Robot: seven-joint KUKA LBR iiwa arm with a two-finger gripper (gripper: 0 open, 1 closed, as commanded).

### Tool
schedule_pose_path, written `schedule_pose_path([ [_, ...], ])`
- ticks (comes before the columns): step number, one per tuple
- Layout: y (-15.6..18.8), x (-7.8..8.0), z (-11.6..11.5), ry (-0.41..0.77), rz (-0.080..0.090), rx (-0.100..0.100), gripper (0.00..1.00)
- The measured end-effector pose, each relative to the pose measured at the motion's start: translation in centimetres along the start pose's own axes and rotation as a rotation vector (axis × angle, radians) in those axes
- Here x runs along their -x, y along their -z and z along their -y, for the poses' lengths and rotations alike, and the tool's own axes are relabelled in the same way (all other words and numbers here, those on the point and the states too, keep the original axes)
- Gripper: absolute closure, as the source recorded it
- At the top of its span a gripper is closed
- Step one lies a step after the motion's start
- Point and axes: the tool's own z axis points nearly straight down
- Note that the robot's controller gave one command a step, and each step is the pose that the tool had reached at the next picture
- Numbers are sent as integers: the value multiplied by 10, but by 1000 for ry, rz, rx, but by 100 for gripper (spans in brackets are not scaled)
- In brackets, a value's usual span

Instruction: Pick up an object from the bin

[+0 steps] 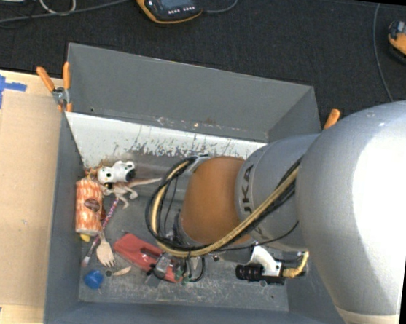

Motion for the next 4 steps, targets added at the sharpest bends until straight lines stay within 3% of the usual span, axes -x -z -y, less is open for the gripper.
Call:
schedule_pose_path([
  [1, 21, -3, 2, 0, -8, -6, 100],
  [2, 48, -1, 1, 1, -3, -2, 100],
  [3, 55, -2, 2, 1, -7, -4, 100],
  [4, 95, -4, 3, 3, -15, -10, 100],
])
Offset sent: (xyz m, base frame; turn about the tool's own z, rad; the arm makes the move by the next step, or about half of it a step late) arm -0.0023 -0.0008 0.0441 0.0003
